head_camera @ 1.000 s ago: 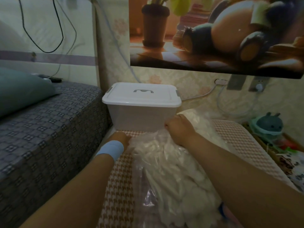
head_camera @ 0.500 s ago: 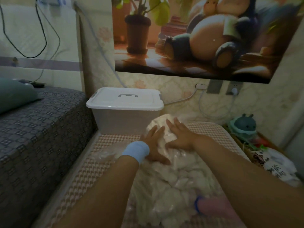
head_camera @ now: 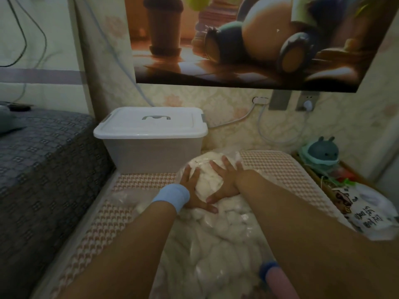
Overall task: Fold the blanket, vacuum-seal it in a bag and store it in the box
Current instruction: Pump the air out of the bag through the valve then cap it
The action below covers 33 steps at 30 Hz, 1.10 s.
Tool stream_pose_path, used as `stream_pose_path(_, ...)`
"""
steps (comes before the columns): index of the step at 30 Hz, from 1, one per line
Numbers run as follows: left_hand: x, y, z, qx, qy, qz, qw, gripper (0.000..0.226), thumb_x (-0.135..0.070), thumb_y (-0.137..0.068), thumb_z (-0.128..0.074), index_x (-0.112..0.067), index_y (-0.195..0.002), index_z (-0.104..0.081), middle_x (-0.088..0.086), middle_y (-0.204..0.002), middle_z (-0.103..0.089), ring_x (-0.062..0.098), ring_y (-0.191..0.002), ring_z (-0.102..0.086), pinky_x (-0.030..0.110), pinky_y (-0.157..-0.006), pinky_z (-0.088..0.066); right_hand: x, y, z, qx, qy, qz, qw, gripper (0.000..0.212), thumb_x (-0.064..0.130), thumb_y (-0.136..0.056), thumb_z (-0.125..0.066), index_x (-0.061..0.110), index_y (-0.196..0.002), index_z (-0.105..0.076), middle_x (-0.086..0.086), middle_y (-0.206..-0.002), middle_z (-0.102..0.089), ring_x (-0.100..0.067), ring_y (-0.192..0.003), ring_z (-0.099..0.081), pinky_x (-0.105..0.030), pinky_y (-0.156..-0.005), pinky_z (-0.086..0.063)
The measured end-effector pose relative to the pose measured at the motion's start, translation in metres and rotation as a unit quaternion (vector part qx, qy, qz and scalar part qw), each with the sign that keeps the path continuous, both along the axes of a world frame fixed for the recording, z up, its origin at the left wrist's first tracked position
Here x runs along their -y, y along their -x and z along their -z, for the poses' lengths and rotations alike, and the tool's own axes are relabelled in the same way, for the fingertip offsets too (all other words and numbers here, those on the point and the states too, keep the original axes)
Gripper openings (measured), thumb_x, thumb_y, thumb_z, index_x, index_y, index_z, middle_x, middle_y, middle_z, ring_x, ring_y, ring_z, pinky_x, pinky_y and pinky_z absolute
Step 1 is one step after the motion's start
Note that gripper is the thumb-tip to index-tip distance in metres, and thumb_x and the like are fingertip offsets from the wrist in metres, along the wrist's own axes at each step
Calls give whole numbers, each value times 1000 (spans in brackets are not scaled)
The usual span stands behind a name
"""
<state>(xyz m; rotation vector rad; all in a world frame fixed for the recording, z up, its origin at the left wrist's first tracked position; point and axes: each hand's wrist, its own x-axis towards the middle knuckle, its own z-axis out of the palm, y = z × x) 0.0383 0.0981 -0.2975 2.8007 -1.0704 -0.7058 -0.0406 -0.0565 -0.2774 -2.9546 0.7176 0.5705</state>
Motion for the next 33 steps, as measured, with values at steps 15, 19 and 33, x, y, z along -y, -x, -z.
stream_pose_path(15, -81, 67, 28, -35, 138, -48, 989, 149, -81, -36, -74, -46, -143, 24, -3, -153, 34, 24, -146, 19, 52, -118, -11, -53, 95, 9, 124, -72, 89, 986, 112, 102, -56, -38, 63, -139, 26, 7, -154, 43, -37, -144, 33, -82, -104, 1)
stream_pose_path(19, -72, 58, 47, -17, 90, -55, 994, 152, -81, -40, -73, -40, -143, 29, 3, -150, 40, 25, -142, 30, 48, -119, 0, -35, 88, 31, 113, -83, 94, 986, 116, 107, -46, -34, 66, -132, 32, 9, -153, 44, -35, -145, 32, -81, -105, -4)
stream_pose_path(33, -74, -4, -1, 51, 161, -89, 982, 39, -32, -99, -40, -26, -138, -43, 7, -148, -37, 32, -133, -36, 43, -107, -34, -65, 15, -46, 27, 185, -4, 982, 107, 85, -72, -49, 34, -158, -10, -15, -166, 0, -42, -151, 5, -80, -103, 12)
